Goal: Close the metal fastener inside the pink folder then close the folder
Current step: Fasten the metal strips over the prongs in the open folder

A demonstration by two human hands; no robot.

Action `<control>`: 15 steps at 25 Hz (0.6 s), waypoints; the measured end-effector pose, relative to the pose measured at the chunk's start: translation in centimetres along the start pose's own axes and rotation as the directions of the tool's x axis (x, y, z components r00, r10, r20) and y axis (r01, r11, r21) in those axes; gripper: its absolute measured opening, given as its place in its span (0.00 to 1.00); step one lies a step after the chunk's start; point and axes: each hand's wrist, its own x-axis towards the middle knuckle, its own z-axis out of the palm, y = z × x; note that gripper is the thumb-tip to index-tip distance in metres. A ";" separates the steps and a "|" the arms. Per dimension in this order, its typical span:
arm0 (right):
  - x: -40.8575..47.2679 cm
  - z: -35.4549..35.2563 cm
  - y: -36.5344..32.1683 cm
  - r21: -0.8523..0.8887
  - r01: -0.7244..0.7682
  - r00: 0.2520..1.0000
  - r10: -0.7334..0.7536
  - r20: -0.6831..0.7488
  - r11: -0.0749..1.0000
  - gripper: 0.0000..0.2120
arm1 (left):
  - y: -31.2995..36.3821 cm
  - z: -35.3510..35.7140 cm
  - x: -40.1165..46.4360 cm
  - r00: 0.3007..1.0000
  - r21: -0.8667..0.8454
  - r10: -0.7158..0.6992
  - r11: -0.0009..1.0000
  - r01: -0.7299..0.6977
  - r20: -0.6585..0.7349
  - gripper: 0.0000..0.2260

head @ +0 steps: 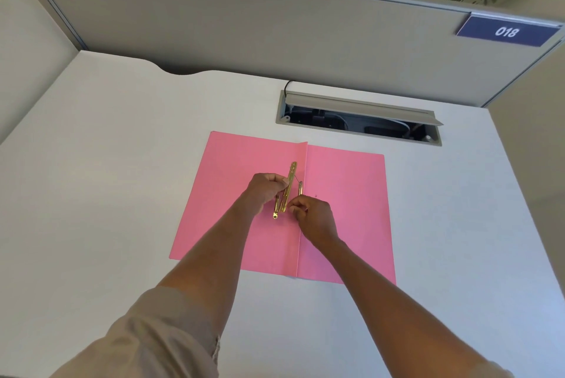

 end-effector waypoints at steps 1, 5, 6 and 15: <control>0.4 0.2 -0.2 -0.020 -0.028 1.000 0.028 0.014 0.999 0.08 | 0.1 -0.1 0.1 1.000 -0.004 -0.016 1.000 0.016 0.002 0.02; 1.2 0.4 -0.6 -0.075 -0.052 0.997 0.056 0.057 0.996 0.08 | 0.8 0.0 0.1 0.998 0.013 -0.060 0.998 0.060 0.002 0.03; 1.3 0.4 -0.6 -0.090 -0.038 0.997 0.044 0.065 0.995 0.08 | 0.8 0.0 0.1 0.998 0.014 -0.065 0.998 0.065 -0.001 0.04; 0.9 0.3 0.5 0.037 0.026 0.997 -0.028 0.066 0.999 0.09 | 0.5 0.3 0.3 0.998 0.032 -0.054 0.998 0.055 -0.028 0.02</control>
